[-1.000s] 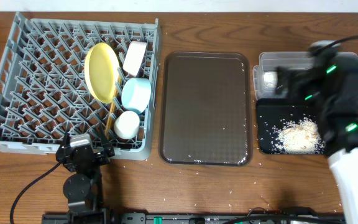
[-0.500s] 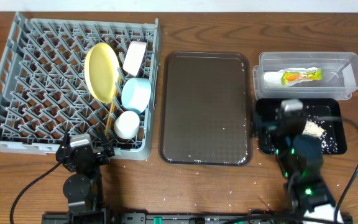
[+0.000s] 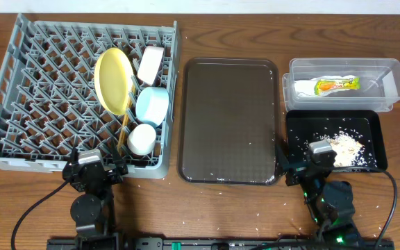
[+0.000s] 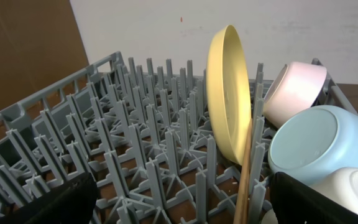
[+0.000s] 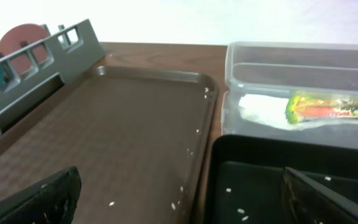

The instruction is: Sort waste into correct bins and load items into the dishwasher

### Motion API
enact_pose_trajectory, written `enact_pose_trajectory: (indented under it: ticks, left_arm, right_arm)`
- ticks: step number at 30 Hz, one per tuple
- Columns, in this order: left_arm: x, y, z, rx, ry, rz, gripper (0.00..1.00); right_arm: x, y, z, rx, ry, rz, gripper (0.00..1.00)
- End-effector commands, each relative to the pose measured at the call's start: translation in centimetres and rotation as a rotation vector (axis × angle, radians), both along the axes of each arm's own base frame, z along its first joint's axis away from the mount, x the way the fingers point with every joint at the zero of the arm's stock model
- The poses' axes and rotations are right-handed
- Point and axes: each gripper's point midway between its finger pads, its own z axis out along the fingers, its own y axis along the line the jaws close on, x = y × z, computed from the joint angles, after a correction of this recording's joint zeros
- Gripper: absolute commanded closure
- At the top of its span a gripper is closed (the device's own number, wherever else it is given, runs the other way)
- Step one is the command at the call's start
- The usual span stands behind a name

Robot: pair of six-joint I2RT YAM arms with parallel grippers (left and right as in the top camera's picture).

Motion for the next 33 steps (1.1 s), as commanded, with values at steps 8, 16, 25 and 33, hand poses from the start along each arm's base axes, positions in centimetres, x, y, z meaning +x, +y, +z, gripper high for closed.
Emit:
enact_pose_trajectory:
  ticks: [8,16,25,33]
  left_arm:
    - [0.0,0.2,-1.8,0.003,0.045,0.006,0.11]
    - [0.0,0.2,-1.8,0.003,0.045,0.006,0.11]
    - [0.0,0.2,-1.8,0.003,0.045,0.006,0.11]
    - [0.0,0.2,-1.8,0.003,0.045,0.006,0.11]
  right_arm:
    - [-0.9,0.4,-0.3,0.001,0.003,0.026,0.01]
    - [-1.5,0.6,-0.3,0.008,0.005,0.047,0.01]
    - [-1.8,0.6,0.8,0.023,-0.042,0.050,0.01]
    - [-2.1,0.5,3.0,0.050,-0.132,0.051,0.01]
